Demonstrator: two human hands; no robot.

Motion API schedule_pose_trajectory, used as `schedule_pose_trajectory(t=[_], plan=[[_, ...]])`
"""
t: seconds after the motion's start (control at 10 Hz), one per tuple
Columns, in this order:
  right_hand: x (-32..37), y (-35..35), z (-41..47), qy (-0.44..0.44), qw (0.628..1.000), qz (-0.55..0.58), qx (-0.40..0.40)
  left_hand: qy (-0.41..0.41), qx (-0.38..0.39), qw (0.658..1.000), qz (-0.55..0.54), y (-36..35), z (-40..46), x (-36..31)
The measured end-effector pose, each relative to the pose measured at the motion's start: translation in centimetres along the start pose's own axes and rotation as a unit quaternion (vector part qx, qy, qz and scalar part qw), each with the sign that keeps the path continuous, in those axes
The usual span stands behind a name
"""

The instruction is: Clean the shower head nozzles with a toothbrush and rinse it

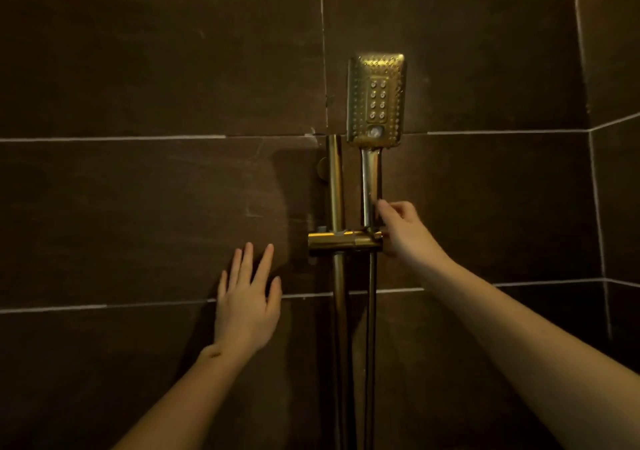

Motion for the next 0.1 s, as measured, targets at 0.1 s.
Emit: schedule_pose_trajectory(t=[0.1], plan=[[-3.74,1.85,-5.64,0.010,1.000,-0.015,-0.025,0.037,0.030,0.997,-0.058,-0.51,-7.02,0.07]])
Point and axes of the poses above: each hand's wrist, its own z-axis towards the middle knuckle, its own y-axis out of the back of the hand, x = y × z, the point moved 10 cm from there along z, towards the middle knuckle, and after that the axes turned 6 degrees about z, right-handed, at the moved point
